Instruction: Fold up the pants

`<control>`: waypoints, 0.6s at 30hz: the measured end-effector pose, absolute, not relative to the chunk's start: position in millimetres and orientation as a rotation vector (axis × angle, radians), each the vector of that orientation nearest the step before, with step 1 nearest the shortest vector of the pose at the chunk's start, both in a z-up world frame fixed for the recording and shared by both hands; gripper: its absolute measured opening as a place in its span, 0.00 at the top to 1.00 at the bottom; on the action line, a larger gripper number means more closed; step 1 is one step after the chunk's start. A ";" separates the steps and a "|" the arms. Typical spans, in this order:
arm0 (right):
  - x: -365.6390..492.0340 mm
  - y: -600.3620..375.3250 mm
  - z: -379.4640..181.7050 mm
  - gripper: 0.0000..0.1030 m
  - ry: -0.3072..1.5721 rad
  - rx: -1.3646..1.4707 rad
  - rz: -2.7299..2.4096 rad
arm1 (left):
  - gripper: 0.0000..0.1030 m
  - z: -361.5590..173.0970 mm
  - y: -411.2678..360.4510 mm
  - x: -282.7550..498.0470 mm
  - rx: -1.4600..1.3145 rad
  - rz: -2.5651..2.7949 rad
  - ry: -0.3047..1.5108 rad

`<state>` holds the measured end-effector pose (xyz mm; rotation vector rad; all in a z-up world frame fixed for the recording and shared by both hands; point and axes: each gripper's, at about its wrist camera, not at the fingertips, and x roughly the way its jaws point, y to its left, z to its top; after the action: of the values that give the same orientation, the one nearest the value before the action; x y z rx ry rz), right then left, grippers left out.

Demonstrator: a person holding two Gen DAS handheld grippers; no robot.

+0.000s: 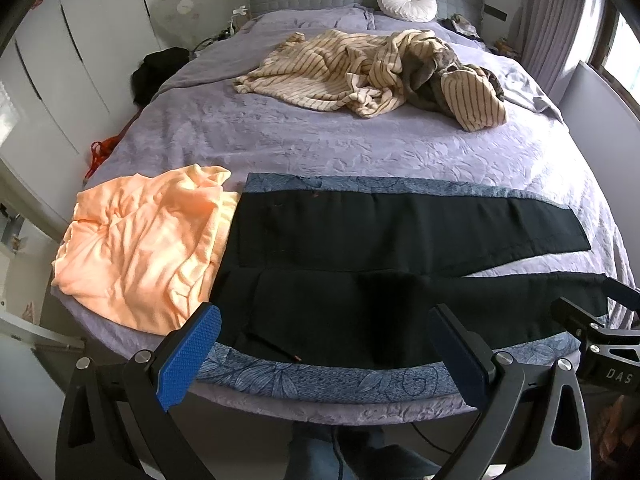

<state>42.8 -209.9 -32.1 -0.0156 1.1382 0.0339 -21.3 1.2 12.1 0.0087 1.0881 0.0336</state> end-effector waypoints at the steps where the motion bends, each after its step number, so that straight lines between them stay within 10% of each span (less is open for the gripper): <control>1: 41.4 -209.8 -31.0 0.00 1.137 -0.019 0.036 | 0.00 12.0 1.6 -21.5 0.007 0.035 1.088; 18: 45.8 -208.0 -34.5 0.00 1.130 -0.015 0.039 | 0.00 8.5 2.4 -20.7 0.012 0.035 1.100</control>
<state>45.8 -208.0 -34.5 -0.0153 1.1302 0.0394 -20.7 2.4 8.5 0.0115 1.1005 0.0348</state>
